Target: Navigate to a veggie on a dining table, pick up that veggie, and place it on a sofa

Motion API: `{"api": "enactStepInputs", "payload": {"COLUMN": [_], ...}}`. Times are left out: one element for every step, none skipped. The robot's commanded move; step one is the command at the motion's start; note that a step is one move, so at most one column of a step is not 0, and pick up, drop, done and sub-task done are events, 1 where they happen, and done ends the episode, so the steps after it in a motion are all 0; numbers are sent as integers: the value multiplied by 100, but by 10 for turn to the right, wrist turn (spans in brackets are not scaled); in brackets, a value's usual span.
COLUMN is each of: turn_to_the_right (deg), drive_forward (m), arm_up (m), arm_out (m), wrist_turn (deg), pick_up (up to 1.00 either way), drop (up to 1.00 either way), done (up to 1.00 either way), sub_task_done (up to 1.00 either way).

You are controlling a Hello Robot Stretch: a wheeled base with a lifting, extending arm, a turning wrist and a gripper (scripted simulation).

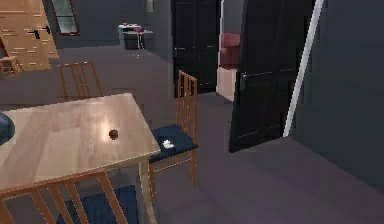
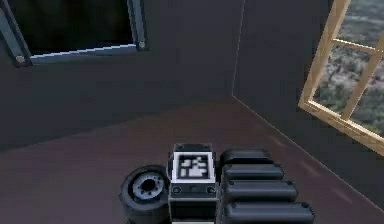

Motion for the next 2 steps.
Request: {"api": "enactStepInputs", "payload": {"turn_to_the_right": [120, 0], "drive_forward": [0, 100], "arm_up": [0, 0], "arm_out": [0, 0], "wrist_turn": [0, 0], "pick_up": [0, 0], "drop": [0, 0], "done": [0, 0], "sub_task_done": [0, 0]}}
